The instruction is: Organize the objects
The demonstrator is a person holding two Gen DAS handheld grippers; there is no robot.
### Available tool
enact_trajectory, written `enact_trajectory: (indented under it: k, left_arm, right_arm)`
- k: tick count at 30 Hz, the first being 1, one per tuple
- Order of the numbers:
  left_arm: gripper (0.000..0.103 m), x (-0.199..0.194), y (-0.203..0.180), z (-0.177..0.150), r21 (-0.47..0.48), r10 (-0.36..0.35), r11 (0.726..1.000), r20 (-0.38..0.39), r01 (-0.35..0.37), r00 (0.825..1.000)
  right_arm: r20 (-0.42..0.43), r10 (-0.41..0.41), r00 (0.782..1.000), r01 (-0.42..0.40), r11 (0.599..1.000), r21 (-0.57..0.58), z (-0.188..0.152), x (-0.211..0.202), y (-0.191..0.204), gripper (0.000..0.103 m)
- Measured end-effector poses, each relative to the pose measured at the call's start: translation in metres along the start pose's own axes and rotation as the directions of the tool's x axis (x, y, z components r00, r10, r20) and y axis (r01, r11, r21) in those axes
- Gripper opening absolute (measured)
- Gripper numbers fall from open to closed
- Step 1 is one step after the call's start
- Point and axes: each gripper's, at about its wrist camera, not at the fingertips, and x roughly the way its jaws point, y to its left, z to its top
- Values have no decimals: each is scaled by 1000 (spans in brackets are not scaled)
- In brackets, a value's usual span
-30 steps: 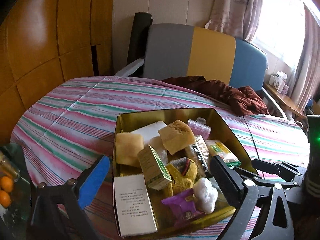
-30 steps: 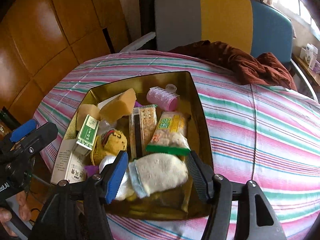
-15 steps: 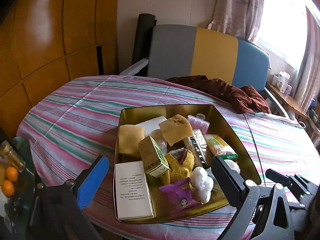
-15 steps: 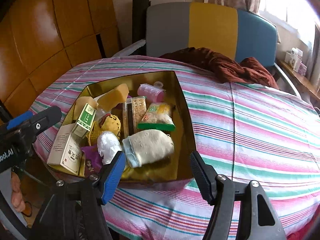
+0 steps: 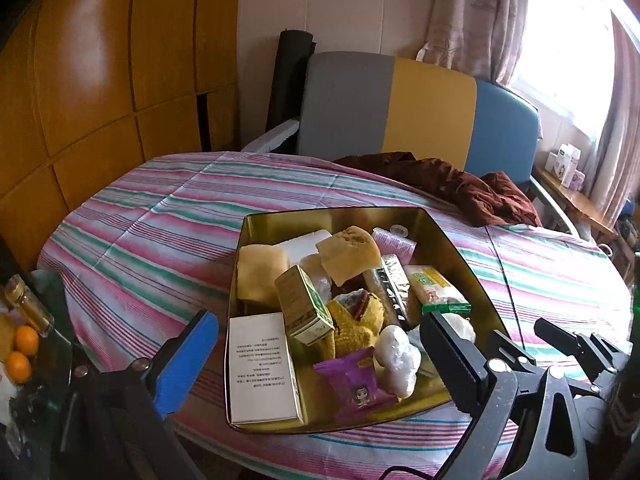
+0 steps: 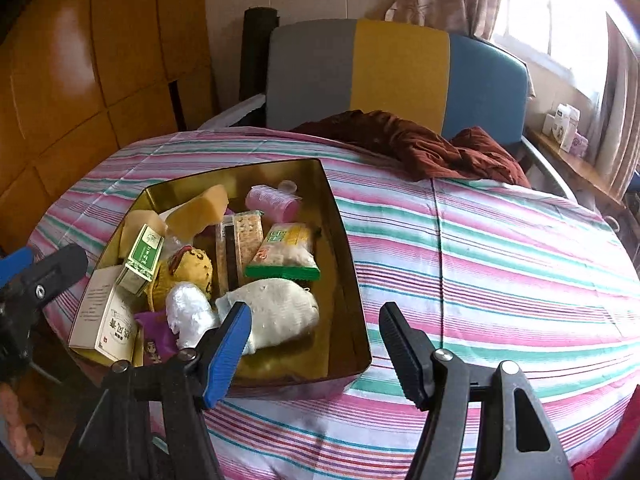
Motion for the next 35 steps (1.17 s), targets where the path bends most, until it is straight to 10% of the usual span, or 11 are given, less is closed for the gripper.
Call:
enact_trajectory:
  k: [35]
  left_arm:
    - [102, 6, -2, -2, 12, -4, 1000, -4, 4, 1000]
  right_arm:
    - [-31, 26, 999, -26, 1000, -15, -4, 11, 7, 67]
